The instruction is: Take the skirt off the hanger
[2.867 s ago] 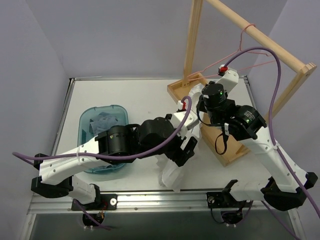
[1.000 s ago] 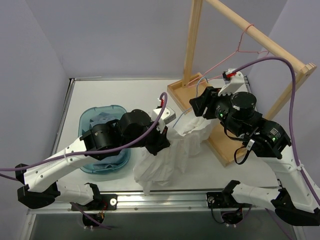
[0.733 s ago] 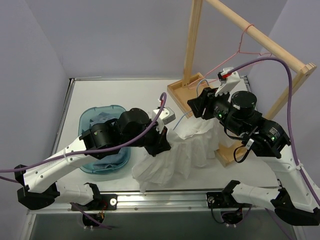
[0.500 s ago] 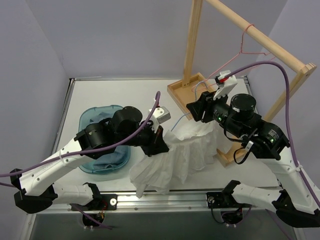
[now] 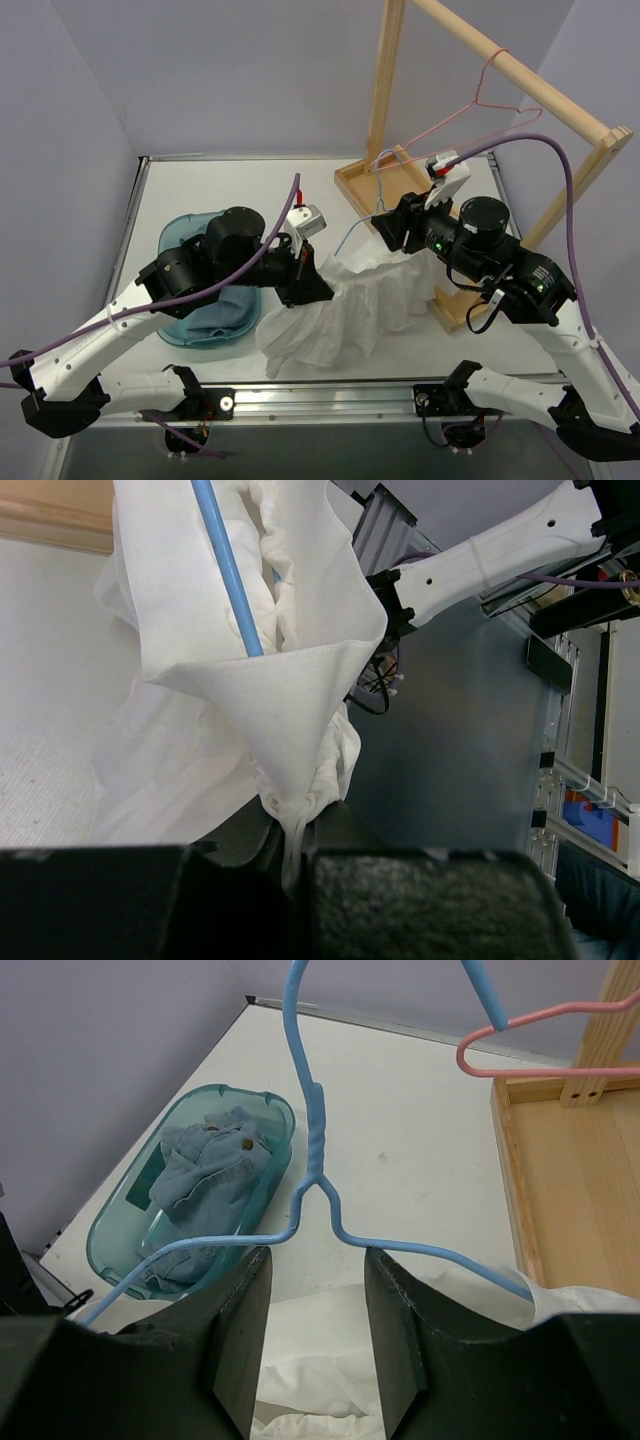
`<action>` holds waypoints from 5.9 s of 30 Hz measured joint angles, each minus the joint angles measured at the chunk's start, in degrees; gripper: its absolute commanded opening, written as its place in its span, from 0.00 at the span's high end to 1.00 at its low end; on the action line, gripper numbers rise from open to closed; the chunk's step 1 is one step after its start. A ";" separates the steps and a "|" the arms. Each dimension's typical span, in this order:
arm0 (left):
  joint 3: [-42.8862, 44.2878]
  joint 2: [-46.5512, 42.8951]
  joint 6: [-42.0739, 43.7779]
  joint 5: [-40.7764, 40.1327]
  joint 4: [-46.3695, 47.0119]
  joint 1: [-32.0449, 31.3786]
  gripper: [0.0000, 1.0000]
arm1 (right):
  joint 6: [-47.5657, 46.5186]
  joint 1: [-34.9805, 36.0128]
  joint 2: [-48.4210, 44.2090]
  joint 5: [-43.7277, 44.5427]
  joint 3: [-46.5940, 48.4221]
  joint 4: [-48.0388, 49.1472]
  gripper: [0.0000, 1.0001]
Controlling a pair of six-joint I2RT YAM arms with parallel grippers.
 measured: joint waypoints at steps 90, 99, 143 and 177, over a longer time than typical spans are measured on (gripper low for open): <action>-0.26 -1.03 1.27 2.62 0.48 0.81 0.38 | 7.17 0.00 2.51 5.88 0.72 -0.55 1.00; -3.30 -3.21 1.88 -0.76 0.00 0.81 0.36 | 7.56 0.00 2.93 10.40 7.50 -6.64 1.00; -6.05 -10.27 -3.06 -20.83 -2.16 8.52 0.98 | 12.68 1.55 -9.81 28.39 8.44 -20.37 1.00; -16.55 -6.25 -7.54 13.90 16.92 5.64 0.98 | 16.09 1.53 -0.98 29.88 5.40 4.81 1.00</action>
